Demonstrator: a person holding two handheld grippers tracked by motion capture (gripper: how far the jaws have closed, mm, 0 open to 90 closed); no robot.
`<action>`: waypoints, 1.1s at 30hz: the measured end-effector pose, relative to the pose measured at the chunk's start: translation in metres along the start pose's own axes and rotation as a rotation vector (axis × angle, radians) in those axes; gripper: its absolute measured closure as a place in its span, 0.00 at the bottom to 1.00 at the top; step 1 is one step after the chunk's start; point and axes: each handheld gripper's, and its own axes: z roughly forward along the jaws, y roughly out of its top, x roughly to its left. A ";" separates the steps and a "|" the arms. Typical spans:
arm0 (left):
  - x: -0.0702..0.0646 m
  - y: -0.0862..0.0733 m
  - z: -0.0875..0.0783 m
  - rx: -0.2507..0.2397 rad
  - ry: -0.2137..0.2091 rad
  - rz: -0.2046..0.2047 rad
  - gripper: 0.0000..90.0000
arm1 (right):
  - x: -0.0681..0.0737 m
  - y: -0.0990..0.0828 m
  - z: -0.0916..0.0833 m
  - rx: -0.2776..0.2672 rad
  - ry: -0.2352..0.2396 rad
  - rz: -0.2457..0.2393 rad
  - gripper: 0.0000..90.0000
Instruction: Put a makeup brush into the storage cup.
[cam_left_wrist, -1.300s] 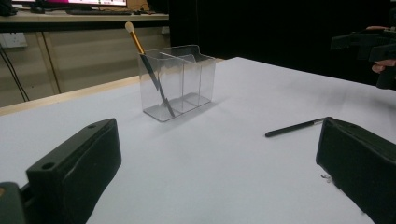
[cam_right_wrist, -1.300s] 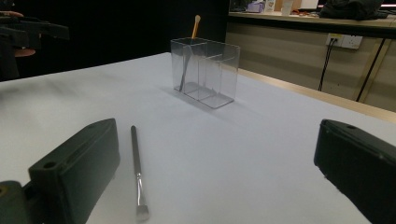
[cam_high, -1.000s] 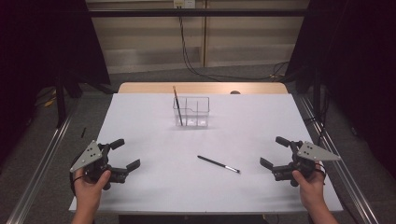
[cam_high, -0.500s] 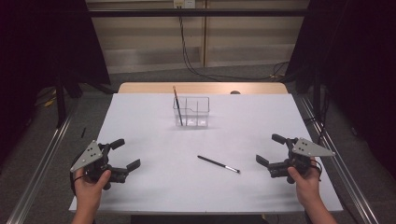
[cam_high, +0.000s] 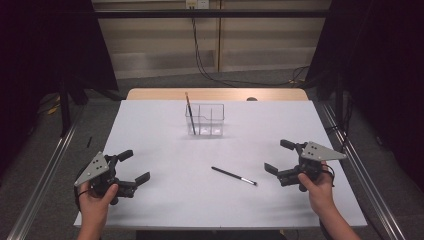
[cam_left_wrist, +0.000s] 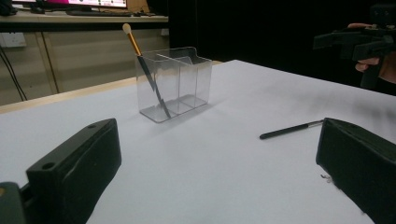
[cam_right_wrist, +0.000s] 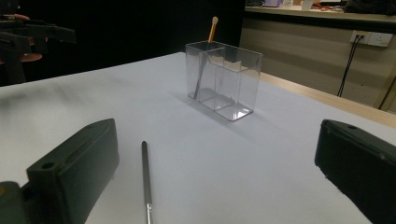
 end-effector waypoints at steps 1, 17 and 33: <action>0.000 0.000 0.000 -0.001 0.000 -0.001 0.00 | 0.000 0.000 0.001 0.002 0.006 -0.001 0.00; -0.001 0.002 0.011 0.008 -0.019 0.004 0.00 | -0.003 0.002 0.006 0.016 0.032 0.029 0.00; 0.002 0.006 0.019 -0.007 -0.039 0.011 0.00 | 0.003 0.013 0.018 0.047 0.068 0.032 0.00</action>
